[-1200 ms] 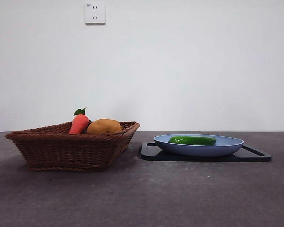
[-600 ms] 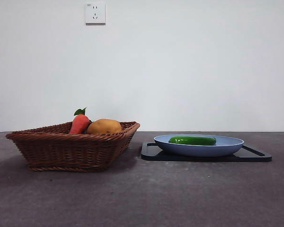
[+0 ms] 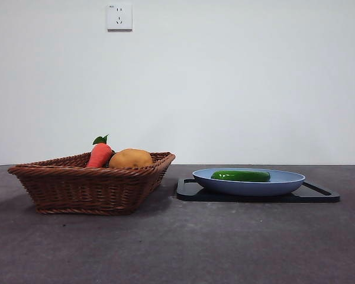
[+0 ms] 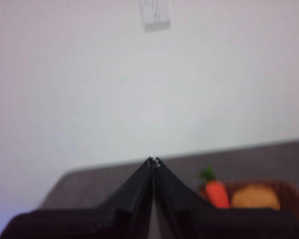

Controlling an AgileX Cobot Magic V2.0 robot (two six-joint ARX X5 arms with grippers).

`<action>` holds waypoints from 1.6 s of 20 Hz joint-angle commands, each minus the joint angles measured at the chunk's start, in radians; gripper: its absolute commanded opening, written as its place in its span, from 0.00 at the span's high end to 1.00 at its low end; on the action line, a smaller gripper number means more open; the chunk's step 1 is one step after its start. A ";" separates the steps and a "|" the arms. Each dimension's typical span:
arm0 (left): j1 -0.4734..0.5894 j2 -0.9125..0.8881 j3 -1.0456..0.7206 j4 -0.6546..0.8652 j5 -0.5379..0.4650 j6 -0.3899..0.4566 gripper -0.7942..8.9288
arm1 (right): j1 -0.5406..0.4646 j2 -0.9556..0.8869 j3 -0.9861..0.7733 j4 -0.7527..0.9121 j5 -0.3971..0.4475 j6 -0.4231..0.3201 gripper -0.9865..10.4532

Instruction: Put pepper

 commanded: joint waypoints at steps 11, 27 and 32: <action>0.063 -0.252 -0.346 -0.011 0.006 -0.112 0.91 | 0.003 0.008 0.018 -0.015 -0.002 0.003 0.90; 0.063 -0.284 -0.383 -0.130 0.008 -0.114 0.91 | 0.003 0.008 0.018 -0.015 -0.002 0.003 0.90; 0.063 -0.284 -0.383 -0.130 0.008 -0.114 0.91 | 0.003 0.008 0.018 -0.015 -0.001 0.003 0.90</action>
